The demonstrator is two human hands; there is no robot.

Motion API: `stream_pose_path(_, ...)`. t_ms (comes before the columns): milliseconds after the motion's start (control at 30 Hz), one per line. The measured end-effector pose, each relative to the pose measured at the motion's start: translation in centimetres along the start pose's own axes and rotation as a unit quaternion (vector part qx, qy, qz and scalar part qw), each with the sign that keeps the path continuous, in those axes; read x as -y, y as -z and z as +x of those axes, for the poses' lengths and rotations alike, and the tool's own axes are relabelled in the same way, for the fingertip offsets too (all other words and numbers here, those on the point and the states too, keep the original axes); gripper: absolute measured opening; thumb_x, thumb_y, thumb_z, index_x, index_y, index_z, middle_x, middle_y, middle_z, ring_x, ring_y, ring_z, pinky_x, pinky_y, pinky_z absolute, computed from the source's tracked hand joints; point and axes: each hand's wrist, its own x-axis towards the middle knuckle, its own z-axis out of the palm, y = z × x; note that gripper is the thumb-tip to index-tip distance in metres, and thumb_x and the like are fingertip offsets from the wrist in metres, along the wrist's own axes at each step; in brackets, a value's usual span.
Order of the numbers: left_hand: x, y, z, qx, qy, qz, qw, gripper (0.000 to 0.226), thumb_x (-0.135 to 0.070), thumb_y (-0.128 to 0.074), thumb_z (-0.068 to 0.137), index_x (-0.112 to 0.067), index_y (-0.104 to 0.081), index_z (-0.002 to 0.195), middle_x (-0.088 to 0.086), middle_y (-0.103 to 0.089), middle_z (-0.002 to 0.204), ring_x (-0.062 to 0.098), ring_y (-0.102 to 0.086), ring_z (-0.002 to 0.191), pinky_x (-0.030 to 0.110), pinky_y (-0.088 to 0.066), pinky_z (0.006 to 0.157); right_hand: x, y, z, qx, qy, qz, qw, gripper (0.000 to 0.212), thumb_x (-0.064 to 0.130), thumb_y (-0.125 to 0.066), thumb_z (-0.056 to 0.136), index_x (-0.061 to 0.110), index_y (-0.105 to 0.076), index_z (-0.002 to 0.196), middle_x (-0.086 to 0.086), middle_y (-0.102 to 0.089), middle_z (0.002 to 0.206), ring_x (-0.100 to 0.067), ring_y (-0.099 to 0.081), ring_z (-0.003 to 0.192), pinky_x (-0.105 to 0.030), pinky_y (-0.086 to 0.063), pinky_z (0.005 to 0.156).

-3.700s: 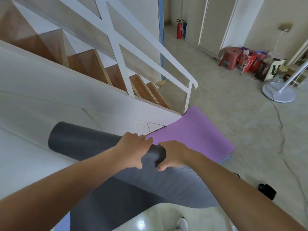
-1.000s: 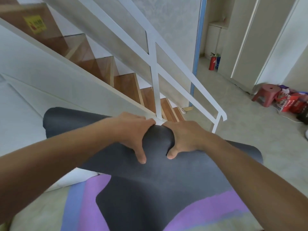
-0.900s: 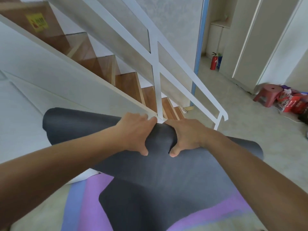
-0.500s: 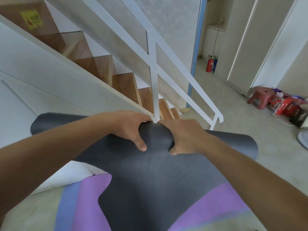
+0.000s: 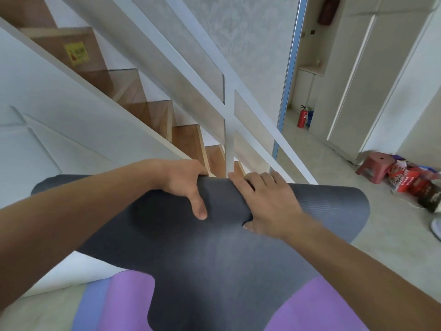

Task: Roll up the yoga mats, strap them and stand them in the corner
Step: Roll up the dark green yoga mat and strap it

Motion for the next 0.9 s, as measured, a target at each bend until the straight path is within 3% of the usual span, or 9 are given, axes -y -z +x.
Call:
stream_pose_path(100,-0.4,-0.9,-1.1,0.000,-0.019,0.014,1.000,0.078,-0.060,-0.089,0.054,-0.037,-0.057,0.121,-0.017,-0.065,0.117,0.010,-0.064,0.100,0.038,-0.053,0.096,-1.0,1.8,1.4,0.103,0.022,0.073,0.992,0.091,0.050,-0.077,0.066,0.035,-0.029,0.141,0.003,-0.058,0.117,-0.022,-0.056,0.109,-0.035,-0.045,0.074)
stream_pose_path(200,-1.7,-3.2,-1.8,-0.125,-0.026,0.267,0.955,0.111,-0.078,-0.078,0.051,-0.030,-0.034,0.141,-0.006,-0.056,0.121,0.021,-0.060,0.103,0.036,-0.051,0.086,-1.9,2.8,2.8,0.186,0.008,0.165,0.969,0.089,0.052,-0.082,0.053,0.044,-0.038,0.130,0.009,-0.064,0.107,-0.016,-0.060,0.093,-0.034,-0.046,0.071)
stream_pose_path(300,-1.9,-4.9,-1.7,-0.225,-0.014,0.317,0.921,0.093,-0.071,-0.076,0.059,-0.024,-0.041,0.131,-0.001,-0.060,0.106,0.022,-0.063,0.089,0.037,-0.055,0.078,-2.1,2.8,3.2,0.199,0.000,0.191,0.961,0.094,0.049,-0.083,0.053,0.047,-0.036,0.135,0.009,-0.060,0.117,-0.015,-0.055,0.104,-0.035,-0.046,0.079)
stream_pose_path(400,-1.0,-3.6,-1.2,-0.220,0.025,0.254,0.942,0.083,-0.069,-0.077,0.056,-0.027,-0.049,0.122,-0.007,-0.061,0.097,0.017,-0.060,0.082,0.035,-0.054,0.074,-0.7,1.9,1.3,0.046,-0.038,0.105,0.993,0.092,0.044,-0.081,0.065,0.034,-0.038,0.146,0.001,-0.051,0.135,-0.024,-0.048,0.124,-0.039,-0.041,0.096)
stream_pose_path(500,-0.2,-1.2,-1.1,-0.216,0.062,0.218,0.950,0.084,-0.070,-0.079,0.053,-0.028,-0.051,0.119,-0.008,-0.059,0.096,0.016,-0.057,0.082,0.032,-0.048,0.068,2.5,-0.2,-2.1,-0.131,-0.214,0.130,0.959,0.072,0.041,-0.083,0.070,0.020,-0.055,0.133,-0.006,-0.056,0.125,-0.031,-0.058,0.107,-0.043,-0.051,0.080)
stream_pose_path(567,-0.2,0.1,-1.2,-0.222,0.073,0.188,0.954,0.084,-0.071,-0.080,0.049,-0.027,-0.052,0.114,-0.008,-0.061,0.095,0.015,-0.058,0.081,0.033,-0.051,0.069,3.9,-0.4,-2.9,-0.032,-0.360,0.350,0.864,0.079,0.056,-0.075,0.077,0.021,-0.044,0.141,-0.002,-0.054,0.132,-0.026,-0.060,0.112,-0.043,-0.054,0.085)
stream_pose_path(667,-1.1,0.3,-1.9,-0.209,0.063,0.119,0.969,0.078,-0.068,-0.084,0.046,-0.028,-0.051,0.104,-0.010,-0.059,0.091,0.013,-0.057,0.079,0.033,-0.050,0.069,3.8,0.1,-1.9,0.042,-0.466,0.688,0.555,0.077,0.063,-0.073,0.076,0.022,-0.044,0.135,0.004,-0.057,0.123,-0.027,-0.057,0.115,-0.052,-0.052,0.095)
stream_pose_path(700,-1.4,-0.1,-2.1,-0.201,0.054,0.087,0.974,0.076,-0.065,-0.086,0.046,-0.028,-0.051,0.102,-0.011,-0.059,0.091,0.012,-0.058,0.080,0.033,-0.049,0.069,3.6,0.4,-1.5,0.039,-0.467,0.735,0.489,0.076,0.064,-0.074,0.073,0.022,-0.045,0.129,0.005,-0.056,0.118,-0.028,-0.056,0.114,-0.056,-0.051,0.094)
stream_pose_path(900,-1.8,-4.5,-2.7,-0.068,-0.017,-0.255,0.964,0.064,-0.033,-0.095,0.055,-0.025,-0.064,0.111,-0.005,-0.073,0.103,0.017,-0.071,0.091,0.036,-0.057,0.084,4.4,-0.1,-2.4,0.001,-0.454,0.821,0.346,0.105,0.062,-0.089,0.050,0.021,-0.045,0.135,-0.005,-0.057,0.132,-0.038,-0.056,0.119,-0.061,-0.052,0.084)
